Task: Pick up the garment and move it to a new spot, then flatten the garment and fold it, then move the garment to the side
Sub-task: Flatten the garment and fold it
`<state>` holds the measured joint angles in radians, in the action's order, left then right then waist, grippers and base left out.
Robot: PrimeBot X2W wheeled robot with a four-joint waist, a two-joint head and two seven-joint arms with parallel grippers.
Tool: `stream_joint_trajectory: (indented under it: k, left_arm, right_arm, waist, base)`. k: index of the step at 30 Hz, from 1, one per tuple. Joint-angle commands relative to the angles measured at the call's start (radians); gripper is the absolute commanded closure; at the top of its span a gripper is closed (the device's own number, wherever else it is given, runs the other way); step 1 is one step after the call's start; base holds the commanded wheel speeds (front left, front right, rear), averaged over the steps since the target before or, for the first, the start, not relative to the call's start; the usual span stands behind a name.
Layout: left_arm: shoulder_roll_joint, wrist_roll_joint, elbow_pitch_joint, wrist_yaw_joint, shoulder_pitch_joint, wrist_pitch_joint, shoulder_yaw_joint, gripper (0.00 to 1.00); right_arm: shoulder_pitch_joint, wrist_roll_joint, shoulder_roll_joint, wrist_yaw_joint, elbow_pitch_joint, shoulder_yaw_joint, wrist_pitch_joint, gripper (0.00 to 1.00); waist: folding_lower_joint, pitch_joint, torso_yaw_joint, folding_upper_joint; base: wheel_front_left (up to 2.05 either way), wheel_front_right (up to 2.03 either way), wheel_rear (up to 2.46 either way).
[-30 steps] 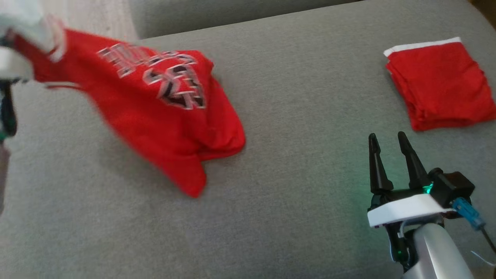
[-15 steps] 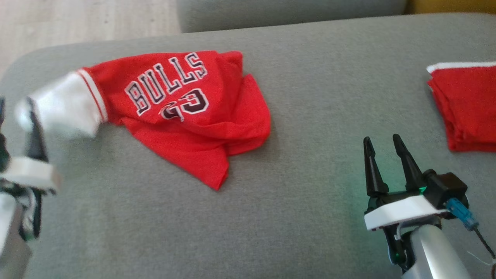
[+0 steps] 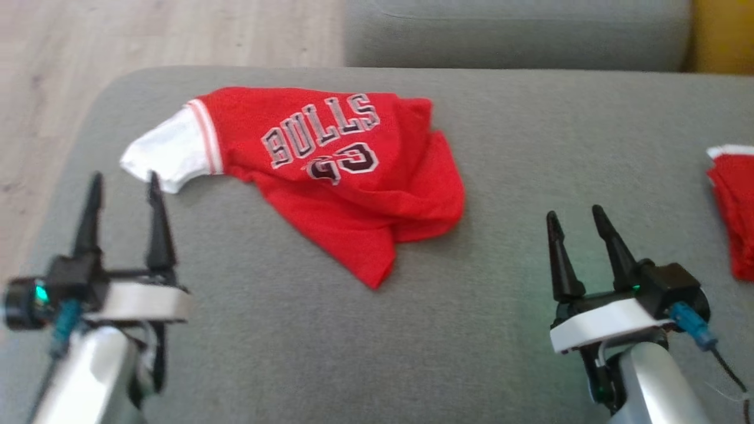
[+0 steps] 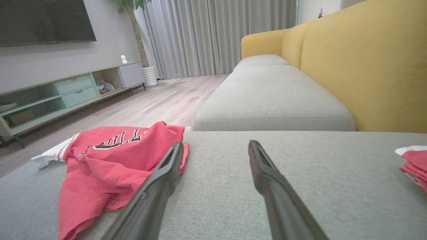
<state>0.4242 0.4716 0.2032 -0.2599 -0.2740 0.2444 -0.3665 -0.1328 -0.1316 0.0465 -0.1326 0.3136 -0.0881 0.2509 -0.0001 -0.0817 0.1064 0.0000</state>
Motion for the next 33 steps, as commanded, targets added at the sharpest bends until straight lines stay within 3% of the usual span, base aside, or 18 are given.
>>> stream_joint_trajectory:
  k: [1, 9, 20, 32, 33]
  left_arm:
    - [0.022, -0.002, -0.037, -0.01, -0.033, 0.011, 0.032, 0.0]
    - [-0.056, -0.01, -0.059, -0.011, 0.039, 0.016, -0.01, 0.0]
    - [-0.119, -0.027, -0.029, 0.017, 0.015, 0.017, -0.022, 0.0]
    - [-0.186, -0.061, 0.002, 0.056, -0.006, 0.017, 0.019, 0.0]
    - [-0.189, -0.065, 0.004, 0.059, -0.005, 0.017, 0.024, 0.0]
  right_arm:
    - [-0.03, 0.008, 0.004, 0.002, -0.028, -0.027, 0.01, 0.0]
    - [-0.098, 0.046, 0.004, 0.002, 0.017, -0.246, -0.096, 0.0]
    - [-0.303, -0.022, 0.058, 0.002, 0.287, -0.622, -0.299, 0.0]
    - [-0.466, -0.118, 0.059, 0.002, 0.556, -0.786, -0.368, 0.0]
    - [-0.472, -0.131, 0.056, 0.002, 0.567, -0.799, -0.369, 0.35]
  waist:
    - [0.0001, 0.014, 0.03, 0.0]
    - [0.0001, 0.022, 0.1, 0.0]
    - [0.0001, -0.016, 0.179, 0.0]
    - [0.0001, -0.065, 0.226, 0.0]
    - [0.0001, -0.067, 0.225, 0.0]
  base:
    - [0.0, 0.0, 0.0]
    - [0.0, 0.0, 0.0]
    - [0.0, 0.0, 0.0]
    - [0.0, 0.0, 0.0]
    - [0.0, 0.0, 0.0]
